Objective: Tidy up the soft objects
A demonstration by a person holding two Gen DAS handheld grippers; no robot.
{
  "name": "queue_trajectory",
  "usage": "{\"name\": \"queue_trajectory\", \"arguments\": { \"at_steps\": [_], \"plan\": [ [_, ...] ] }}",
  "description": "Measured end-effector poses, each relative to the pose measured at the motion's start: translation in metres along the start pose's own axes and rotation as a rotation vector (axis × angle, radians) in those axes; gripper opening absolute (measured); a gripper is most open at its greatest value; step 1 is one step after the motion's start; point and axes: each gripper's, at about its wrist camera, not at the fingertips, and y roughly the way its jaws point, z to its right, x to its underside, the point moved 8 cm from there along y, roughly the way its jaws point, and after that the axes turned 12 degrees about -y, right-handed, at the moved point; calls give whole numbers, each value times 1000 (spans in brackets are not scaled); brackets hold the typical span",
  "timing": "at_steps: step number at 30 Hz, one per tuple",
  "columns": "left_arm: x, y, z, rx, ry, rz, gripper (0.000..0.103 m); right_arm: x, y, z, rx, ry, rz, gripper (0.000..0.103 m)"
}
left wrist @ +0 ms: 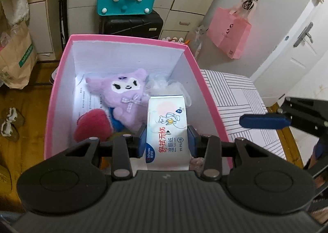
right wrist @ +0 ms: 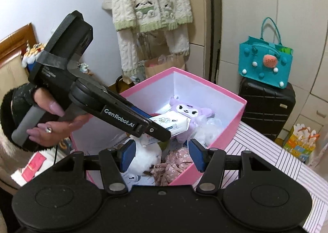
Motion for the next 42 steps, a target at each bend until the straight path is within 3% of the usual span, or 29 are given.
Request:
{"name": "queue_trajectory", "arguments": {
  "at_steps": [4,7,10,21,23,27,29,30,34,37,42],
  "plan": [
    [-1,12,7,-5,-26,-8,41,7,2,8,1,52,16,62],
    [-2,17,13,4,-26,8,53,12,2,13,23,77,30,62],
    [1,13,15,-4,-29,22,56,18,-3,16,25,115,48,62],
    [21,-40,13,-82,30,94,66,25,-25,4,31,161,71,63],
    [25,-52,17,-97,49,115,76,24,-32,1,42,164,76,63],
    [34,-76,24,-116,82,154,94,24,-50,-4,95,160,77,76],
    [39,-86,27,-126,96,159,102,26,-58,-7,145,154,64,97],
    [42,-90,28,-139,99,156,102,27,-62,-8,173,153,57,99],
    [51,-103,30,-264,94,135,102,33,-80,-12,298,169,-2,100],
    [60,-111,31,-311,118,121,102,37,-96,-20,293,153,29,100],
    [82,-130,37,-361,163,244,102,49,-125,-24,360,200,134,100]
  ]
}}
